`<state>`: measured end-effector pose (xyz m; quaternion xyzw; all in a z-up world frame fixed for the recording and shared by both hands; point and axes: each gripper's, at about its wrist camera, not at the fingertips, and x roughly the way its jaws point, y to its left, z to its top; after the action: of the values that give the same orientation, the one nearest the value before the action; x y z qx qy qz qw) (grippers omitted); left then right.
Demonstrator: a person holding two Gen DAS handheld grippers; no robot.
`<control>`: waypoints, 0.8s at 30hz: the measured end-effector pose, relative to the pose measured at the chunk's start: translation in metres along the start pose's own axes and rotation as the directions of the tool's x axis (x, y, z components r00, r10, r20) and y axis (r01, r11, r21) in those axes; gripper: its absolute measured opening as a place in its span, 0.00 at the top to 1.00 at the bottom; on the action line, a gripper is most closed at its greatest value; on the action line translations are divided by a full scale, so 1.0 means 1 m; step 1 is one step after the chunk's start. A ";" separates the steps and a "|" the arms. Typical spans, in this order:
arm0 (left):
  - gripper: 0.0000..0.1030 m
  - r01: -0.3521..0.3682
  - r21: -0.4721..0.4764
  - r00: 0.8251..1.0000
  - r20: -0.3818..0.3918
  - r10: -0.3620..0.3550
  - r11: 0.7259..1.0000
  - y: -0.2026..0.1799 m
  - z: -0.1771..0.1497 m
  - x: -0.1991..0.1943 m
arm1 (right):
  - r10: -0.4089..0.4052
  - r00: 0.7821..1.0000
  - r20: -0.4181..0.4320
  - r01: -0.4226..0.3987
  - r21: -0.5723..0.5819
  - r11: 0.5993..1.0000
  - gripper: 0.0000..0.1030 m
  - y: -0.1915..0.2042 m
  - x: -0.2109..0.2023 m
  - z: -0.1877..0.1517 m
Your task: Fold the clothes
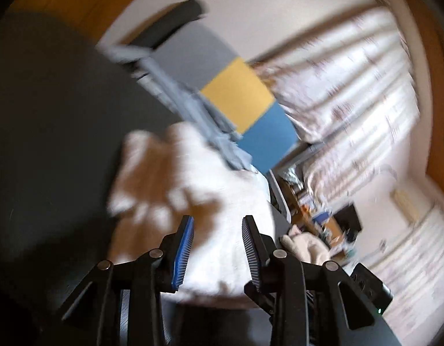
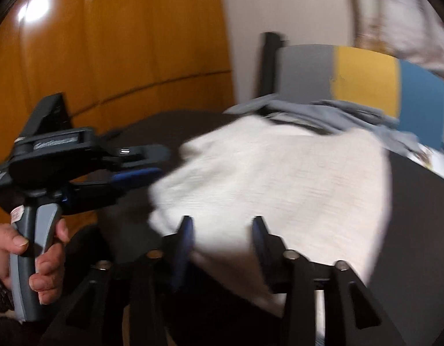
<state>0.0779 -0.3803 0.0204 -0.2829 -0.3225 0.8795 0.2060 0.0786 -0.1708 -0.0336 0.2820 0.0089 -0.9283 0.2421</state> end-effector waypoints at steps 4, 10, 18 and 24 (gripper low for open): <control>0.65 -0.123 0.199 0.991 -0.027 0.131 0.972 -0.023 0.001 0.026 | -0.103 0.995 -0.002 0.103 0.068 0.992 0.44 -0.028 -0.009 -0.007; 0.66 -0.253 0.176 0.948 -0.151 0.280 0.951 0.005 -0.006 0.060 | -0.160 0.986 -0.051 0.164 0.100 0.981 0.37 -0.045 0.002 -0.008; 0.66 -0.214 -0.008 0.973 -0.096 0.212 0.977 0.015 -0.001 0.041 | -0.146 0.985 -0.092 0.150 0.045 0.988 0.35 -0.041 -0.008 -0.021; 0.66 -0.165 -0.154 0.977 -0.161 0.139 0.974 0.036 0.014 0.064 | -0.145 0.983 -0.117 0.145 -0.002 0.989 0.34 -0.035 -0.010 -0.032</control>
<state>0.0143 -0.3767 -0.0186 -0.3881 -0.3560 0.8389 0.1370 0.0863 -0.1312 -0.0594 0.3351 0.0406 -0.9254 0.1721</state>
